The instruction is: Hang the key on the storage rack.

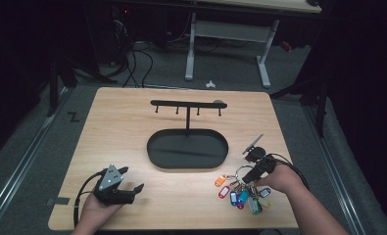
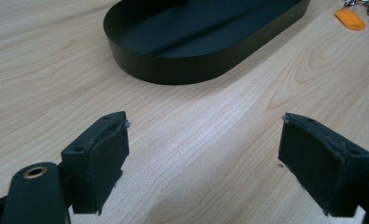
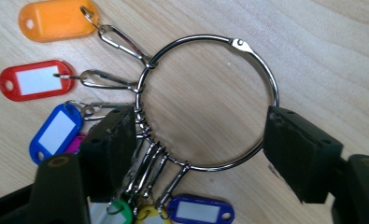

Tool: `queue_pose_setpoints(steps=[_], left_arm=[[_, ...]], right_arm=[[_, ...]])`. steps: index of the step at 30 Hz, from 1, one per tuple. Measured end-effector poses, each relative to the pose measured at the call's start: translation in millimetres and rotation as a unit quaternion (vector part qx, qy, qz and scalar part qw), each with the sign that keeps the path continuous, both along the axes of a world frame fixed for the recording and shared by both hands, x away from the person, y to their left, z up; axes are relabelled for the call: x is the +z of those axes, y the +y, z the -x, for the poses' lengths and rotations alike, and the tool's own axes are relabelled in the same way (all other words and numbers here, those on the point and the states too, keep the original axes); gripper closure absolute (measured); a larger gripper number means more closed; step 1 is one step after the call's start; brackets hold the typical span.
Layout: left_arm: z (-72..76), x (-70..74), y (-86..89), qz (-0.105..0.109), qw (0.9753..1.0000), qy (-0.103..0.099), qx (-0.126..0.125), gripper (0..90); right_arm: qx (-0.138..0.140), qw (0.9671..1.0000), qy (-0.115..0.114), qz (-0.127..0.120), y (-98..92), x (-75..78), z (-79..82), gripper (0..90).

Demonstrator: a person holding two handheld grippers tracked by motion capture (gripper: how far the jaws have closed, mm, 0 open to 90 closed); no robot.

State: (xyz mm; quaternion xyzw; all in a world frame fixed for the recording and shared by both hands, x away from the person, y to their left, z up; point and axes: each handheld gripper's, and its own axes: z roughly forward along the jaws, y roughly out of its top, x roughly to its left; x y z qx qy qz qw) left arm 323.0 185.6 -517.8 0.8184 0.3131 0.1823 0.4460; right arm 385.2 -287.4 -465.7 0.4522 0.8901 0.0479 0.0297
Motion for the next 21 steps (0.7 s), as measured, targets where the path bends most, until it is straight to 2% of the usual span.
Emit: queue_pose_setpoints(steps=[5, 6, 7, 8, 11, 12, 17, 19, 20, 21], left_arm=[[0.0, -0.2, -0.6, 0.001, 1.0000, 0.000, -0.001, 17.0], [0.1, 0.1, -0.2, 0.000, 1.0000, -0.001, -0.001, 17.2], [0.1, 0.1, -0.2, 0.000, 1.0000, -0.001, -0.001, 17.2], [0.0, 0.2, 0.2, 0.000, 1.0000, -0.001, -0.001, 17.4], [-0.2, -0.1, 0.2, 0.000, 1.0000, -0.001, -0.001, 17.5], [-0.3, -0.2, 0.2, -0.001, 1.0000, 0.000, -0.002, 17.5], [-0.1, -0.2, 0.6, -0.002, 1.0000, -0.001, -0.002, 17.8], [-0.2, -0.3, 0.8, -0.001, 1.0000, -0.001, -0.002, 17.9], [-0.4, -0.4, 0.9, -0.001, 1.0000, -0.001, -0.002, 17.9], [-0.4, -0.4, 0.8, -0.002, 1.0000, -0.001, -0.002, 17.9]], right_arm=[[0.014, 0.9999, -0.006, 0.000, -1.0, -0.7, -9.3, 34.7], [0.017, 0.9997, -0.013, 0.012, -1.9, -2.8, -16.7, 38.7], [0.017, 0.9997, -0.013, 0.012, -1.9, -2.8, -16.7, 38.7], [0.023, 0.9994, -0.015, 0.021, -2.3, -4.9, -23.7, 44.7], [0.029, 0.9988, -0.019, 0.034, -1.7, -8.6, -30.1, 47.1], [0.031, 0.9985, -0.013, 0.043, -0.9, -11.8, -35.8, 52.2], [0.041, 0.9979, 0.007, 0.049, -0.1, -21.4, -42.8, 60.8], [0.045, 0.9978, 0.006, 0.048, -0.4, -21.3, -43.8, 61.8], [0.034, 0.9985, 0.014, 0.041, -0.4, -21.2, -44.3, 71.0], [0.032, 0.9986, 0.019, 0.038, 0.0, -21.0, -43.9, 73.7]])
